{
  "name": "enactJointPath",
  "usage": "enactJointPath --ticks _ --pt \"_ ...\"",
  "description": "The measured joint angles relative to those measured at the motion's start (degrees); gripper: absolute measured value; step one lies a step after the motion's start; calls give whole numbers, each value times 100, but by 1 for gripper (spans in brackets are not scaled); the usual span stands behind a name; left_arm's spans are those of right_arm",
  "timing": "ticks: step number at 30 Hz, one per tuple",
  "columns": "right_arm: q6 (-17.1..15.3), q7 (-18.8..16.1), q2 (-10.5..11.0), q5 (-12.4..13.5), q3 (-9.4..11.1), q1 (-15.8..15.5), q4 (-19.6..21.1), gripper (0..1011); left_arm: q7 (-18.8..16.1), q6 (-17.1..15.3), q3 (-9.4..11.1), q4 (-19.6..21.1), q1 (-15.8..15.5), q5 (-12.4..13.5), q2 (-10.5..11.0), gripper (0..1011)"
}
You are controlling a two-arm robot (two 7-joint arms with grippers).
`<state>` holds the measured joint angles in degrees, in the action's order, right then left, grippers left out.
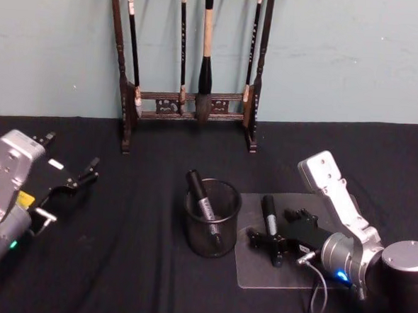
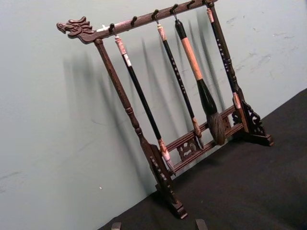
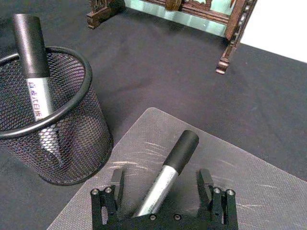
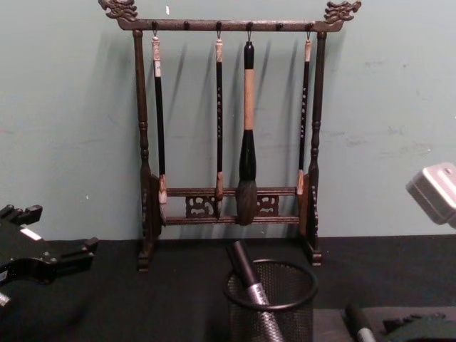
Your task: Pick up the water-based marker from the table and place it into the pen holder.
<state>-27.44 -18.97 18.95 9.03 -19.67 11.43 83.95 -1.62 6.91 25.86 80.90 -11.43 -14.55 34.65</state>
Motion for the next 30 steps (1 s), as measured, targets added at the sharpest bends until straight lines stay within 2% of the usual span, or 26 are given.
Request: enactJointPath --ticks 9,14,15,16,18,19,20,23,24,28,30 --pt "1 3 4 2 0 1 0 996 0 0 0 0 0 0 0 1001" --pt "1 4 5 3 0 1 0 912 0 0 0 0 0 0 0 1001" --pt "1 4 5 3 0 1 0 865 0 0 0 0 0 0 0 1001" --pt "1 4 5 3 0 1 0 865 0 0 0 0 0 0 0 1001" --pt "1 4 5 4 0 1 0 743 0 0 0 0 0 0 0 1001" --pt "1 4 5 4 0 1 0 743 0 0 0 0 0 0 0 1001" --pt "1 4 5 5 0 1 0 666 0 0 0 0 0 0 0 1001" --pt "1 4 5 5 0 2 0 544 0 0 0 0 0 0 0 1001" --pt "1 4 5 6 0 2 0 531 0 0 0 0 0 0 0 1001" --pt "1 4 5 8 -1 1 0 340 0 0 0 0 0 0 0 1002" --pt "1 4 5 9 -1 2 0 320 0 0 0 0 0 0 0 1001"
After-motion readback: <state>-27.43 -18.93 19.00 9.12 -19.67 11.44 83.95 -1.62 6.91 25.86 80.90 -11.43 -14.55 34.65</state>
